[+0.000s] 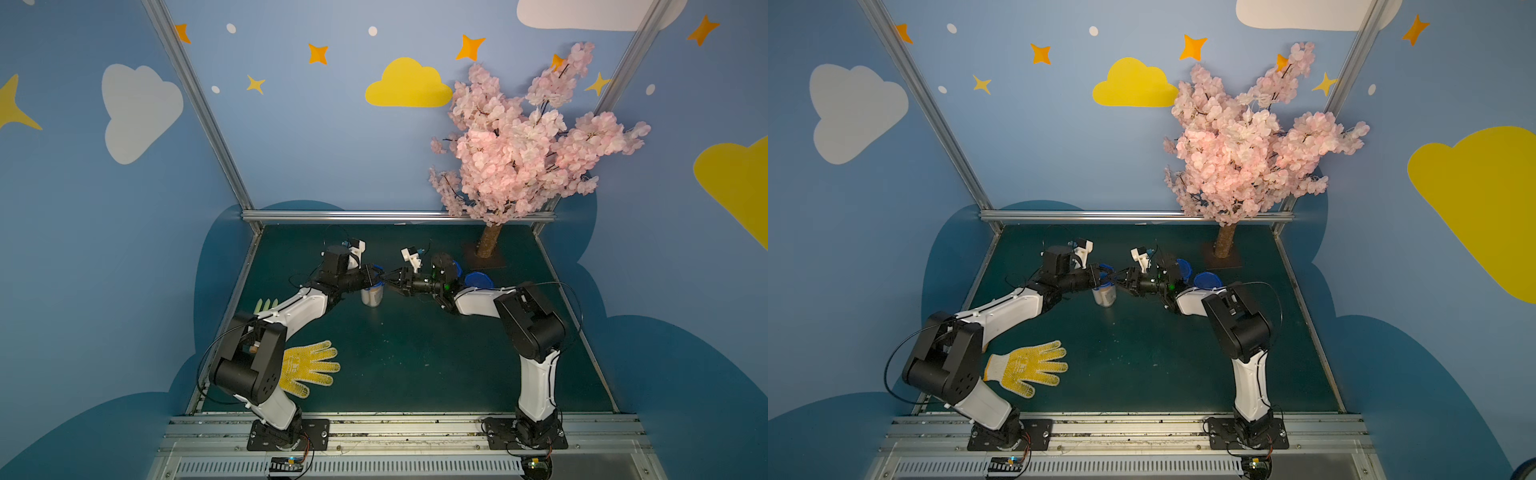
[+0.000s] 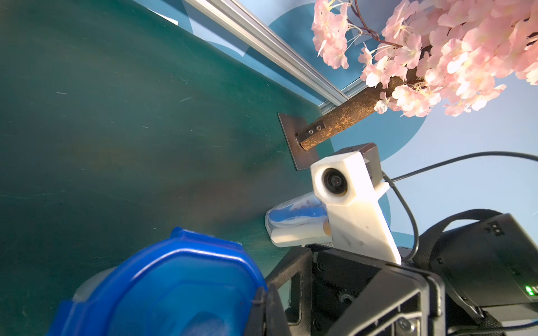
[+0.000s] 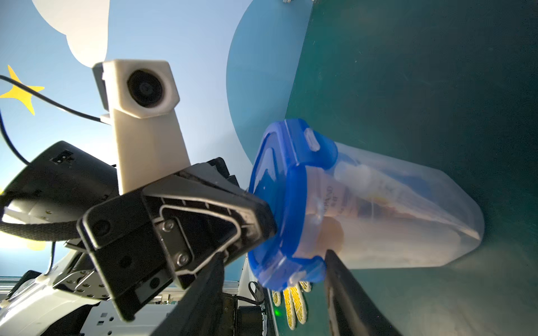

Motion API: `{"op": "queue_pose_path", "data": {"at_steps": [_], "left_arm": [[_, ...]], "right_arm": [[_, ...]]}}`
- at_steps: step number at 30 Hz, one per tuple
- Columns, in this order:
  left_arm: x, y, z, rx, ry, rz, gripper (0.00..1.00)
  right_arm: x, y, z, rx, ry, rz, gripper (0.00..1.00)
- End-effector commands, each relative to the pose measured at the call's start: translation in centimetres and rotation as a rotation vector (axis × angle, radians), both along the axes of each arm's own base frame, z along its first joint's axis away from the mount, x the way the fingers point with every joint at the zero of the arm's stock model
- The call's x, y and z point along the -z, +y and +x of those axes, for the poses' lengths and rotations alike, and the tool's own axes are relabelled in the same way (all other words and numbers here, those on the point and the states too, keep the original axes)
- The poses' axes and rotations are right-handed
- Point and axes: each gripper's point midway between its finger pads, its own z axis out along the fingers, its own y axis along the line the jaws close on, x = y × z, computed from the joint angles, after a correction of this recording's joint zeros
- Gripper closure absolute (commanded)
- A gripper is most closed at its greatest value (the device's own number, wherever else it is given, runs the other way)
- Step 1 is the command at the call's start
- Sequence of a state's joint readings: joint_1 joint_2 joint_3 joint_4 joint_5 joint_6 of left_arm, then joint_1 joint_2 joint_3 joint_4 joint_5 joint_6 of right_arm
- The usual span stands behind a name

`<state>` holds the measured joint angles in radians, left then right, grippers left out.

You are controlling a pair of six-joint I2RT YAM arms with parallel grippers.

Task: Take out toiletry kits
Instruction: Unfasten the latch on the container.

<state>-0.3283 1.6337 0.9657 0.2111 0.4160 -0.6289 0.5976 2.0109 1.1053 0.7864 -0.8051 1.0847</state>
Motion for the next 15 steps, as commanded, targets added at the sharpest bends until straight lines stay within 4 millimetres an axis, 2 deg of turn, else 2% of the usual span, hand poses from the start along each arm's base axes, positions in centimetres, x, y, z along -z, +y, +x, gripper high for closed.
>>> {"op": "queue_pose_path", "data": {"at_steps": [1, 15], "left_arm": [[12.7, 4.0, -6.9, -0.067, 0.455, 0.227, 0.98], [13.5, 4.5, -7.2, -0.087, 0.474, 0.222, 0.98]], "right_arm": [[-5.7, 0.3, -1.8, -0.062, -0.165, 0.094, 0.47], [-6.1, -0.2, -2.8, -0.066, -0.181, 0.075, 0.50]]}}
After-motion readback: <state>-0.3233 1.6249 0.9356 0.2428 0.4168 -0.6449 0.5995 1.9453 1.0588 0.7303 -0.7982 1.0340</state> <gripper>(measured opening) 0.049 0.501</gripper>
